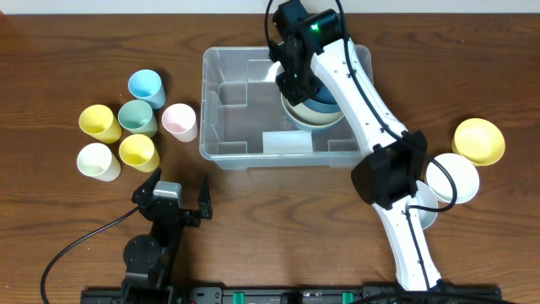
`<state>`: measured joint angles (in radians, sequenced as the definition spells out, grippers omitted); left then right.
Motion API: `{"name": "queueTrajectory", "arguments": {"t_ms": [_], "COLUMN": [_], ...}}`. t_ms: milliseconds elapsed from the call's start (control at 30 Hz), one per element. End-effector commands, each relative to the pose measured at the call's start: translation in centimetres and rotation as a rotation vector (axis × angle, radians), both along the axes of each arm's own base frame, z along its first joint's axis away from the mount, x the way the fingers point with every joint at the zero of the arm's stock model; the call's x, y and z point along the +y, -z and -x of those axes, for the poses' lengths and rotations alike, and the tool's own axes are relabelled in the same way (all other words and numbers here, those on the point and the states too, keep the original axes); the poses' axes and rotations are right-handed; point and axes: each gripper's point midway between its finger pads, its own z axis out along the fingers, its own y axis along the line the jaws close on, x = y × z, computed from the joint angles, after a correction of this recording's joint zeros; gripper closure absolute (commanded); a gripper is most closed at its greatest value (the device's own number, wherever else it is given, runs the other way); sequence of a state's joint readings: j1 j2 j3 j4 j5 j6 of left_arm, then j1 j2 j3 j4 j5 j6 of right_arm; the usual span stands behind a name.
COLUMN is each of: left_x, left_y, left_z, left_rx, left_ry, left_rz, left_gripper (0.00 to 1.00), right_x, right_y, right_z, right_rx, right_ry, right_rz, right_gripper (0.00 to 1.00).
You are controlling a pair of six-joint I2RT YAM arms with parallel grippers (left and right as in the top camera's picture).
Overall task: Pack container
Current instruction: 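Carry the dark blue bowl into the bin and stack it on the beige bowl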
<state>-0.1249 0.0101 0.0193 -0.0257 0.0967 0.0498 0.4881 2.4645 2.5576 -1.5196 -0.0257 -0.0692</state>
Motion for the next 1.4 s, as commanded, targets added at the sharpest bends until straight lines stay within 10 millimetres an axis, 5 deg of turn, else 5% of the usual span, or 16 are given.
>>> {"name": "queueTrajectory", "arguments": {"t_ms": [0,300,433,500,1000,1133,1367], "left_x": [0.0,0.0,0.0,0.0,0.0,0.0,0.0], "left_y": [1.5,1.5,1.5,1.5,1.5,1.5,1.5], "left_z": [0.1,0.1,0.1,0.1,0.1,0.1,0.1], "left_rx": [0.046,0.046,0.046,0.046,0.046,0.046,0.046], "left_ry": [0.002,0.002,0.002,0.002,0.002,0.002,0.002], "left_rz": [-0.007,-0.007,-0.007,-0.007,-0.007,-0.007,-0.007], "left_gripper": [0.02,0.02,0.02,0.02,0.02,0.02,0.02], "right_x": [0.2,1.3,1.3,1.4,2.5,1.8,-2.9], "right_y": [0.6,0.8,0.8,0.8,-2.7,-5.3,-14.2], "right_z": [-0.2,0.1,0.0,-0.1,2.0,3.1,4.6], "right_rx": [0.003,0.006,0.002,-0.001,0.033,0.019,-0.142], "right_ry": [0.004,-0.016,-0.016,-0.016,-0.052,-0.052,0.051], "right_rz": [-0.008,-0.033,-0.034,-0.036,-0.141,-0.147,-0.165], "right_gripper": [0.99,0.97,0.53,0.48,0.5,0.49,0.4]}}
